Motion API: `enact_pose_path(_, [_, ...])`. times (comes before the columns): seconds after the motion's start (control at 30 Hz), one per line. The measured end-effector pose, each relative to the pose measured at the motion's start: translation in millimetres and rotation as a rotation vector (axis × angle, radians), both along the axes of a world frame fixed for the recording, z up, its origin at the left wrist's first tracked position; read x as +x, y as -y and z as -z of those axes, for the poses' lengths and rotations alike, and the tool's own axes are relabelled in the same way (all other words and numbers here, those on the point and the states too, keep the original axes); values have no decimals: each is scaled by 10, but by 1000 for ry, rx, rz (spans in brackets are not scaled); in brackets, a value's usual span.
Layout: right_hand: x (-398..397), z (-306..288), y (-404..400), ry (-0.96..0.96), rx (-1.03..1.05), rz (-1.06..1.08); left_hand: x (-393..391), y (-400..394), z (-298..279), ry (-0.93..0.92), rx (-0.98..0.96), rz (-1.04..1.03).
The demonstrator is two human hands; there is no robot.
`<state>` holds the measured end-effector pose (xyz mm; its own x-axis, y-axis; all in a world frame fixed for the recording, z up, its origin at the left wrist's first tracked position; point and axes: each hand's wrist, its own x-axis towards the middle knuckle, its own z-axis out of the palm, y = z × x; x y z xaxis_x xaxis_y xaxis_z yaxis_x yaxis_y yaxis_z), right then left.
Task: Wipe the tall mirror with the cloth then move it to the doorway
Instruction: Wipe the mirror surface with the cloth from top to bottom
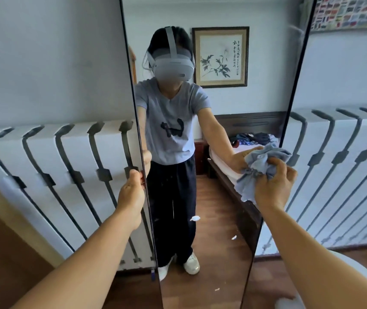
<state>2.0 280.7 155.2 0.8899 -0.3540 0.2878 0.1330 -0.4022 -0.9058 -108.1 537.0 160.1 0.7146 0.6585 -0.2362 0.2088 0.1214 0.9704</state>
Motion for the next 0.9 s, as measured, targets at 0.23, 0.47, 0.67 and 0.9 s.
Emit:
enact_pose_path(0.23, [-188,202,-524,114,-60,-57,-116,61,56,92,-14,61])
enact_pose_path(0.47, [-715,575,-1656,490,-313,-350,-167,-51,172,135,-97,141])
enact_pose_path(0.67, [-758,775,-1943,681,-444,-399,-192,-125,278,218,-105,99])
enact_pose_path(0.9, [-437,868,-1398,662,-375,-225,-187,45,763,237,-34,-16])
